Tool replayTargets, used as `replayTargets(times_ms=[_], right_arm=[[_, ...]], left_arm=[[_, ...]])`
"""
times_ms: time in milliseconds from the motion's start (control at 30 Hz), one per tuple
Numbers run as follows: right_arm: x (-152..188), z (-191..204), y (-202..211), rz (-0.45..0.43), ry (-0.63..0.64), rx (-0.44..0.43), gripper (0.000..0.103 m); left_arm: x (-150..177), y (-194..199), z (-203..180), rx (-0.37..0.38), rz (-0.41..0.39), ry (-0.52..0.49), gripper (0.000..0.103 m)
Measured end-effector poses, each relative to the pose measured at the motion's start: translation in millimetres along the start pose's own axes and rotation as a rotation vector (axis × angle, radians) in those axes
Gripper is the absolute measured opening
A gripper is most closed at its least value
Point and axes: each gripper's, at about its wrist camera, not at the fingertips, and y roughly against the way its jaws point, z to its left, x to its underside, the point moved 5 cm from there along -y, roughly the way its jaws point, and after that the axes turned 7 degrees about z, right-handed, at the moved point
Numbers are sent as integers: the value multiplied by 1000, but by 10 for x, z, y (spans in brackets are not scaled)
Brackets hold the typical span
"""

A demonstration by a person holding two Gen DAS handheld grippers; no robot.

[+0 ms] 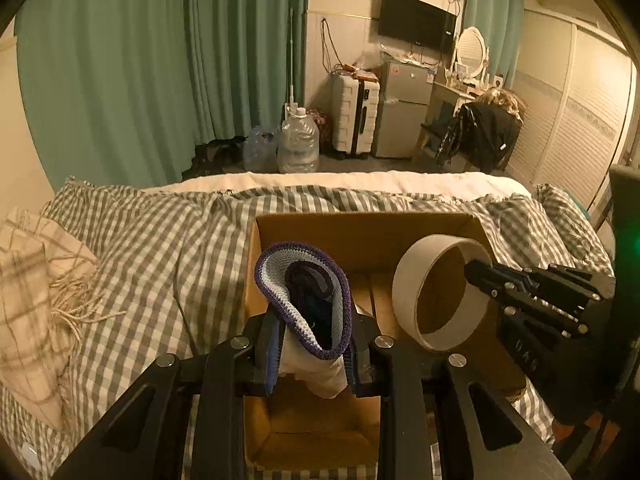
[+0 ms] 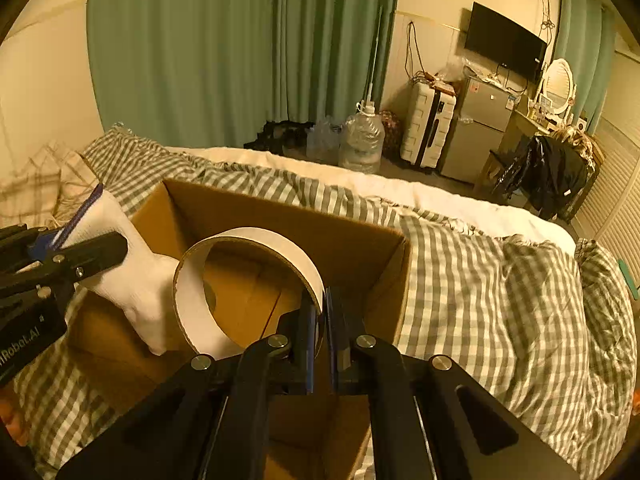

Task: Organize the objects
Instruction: 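Carry the sock and tape roll into the cardboard box and open both tools, then withdraw both tools from the box back toward the remaining items, then grasp the white bunny figurine with the left tool while the right tool grasps the clear floss jar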

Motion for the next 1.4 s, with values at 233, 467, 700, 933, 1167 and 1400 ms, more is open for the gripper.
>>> replayTargets(times_ms=[233, 467, 700, 933, 1167, 1400], right_arm=[[52, -64, 115, 41, -41, 3, 65], [171, -147, 529, 25, -80, -9, 83], [323, -171, 1483, -84, -87, 12, 88], [674, 31, 2216, -136, -39, 27, 92], [1139, 155, 2350, -118, -23, 34, 93], [1486, 341, 1869, -38, -15, 6, 93]], left_arm=[[30, 271, -19, -5, -23, 32, 78], [107, 809, 70, -53, -55, 54, 89], [384, 1530, 182, -92, -119, 93, 103], [820, 2061, 261, -110, -151, 101, 103], [1315, 2108, 346, -119, -145, 155, 103], [1806, 1544, 358, -194, -59, 161, 103]])
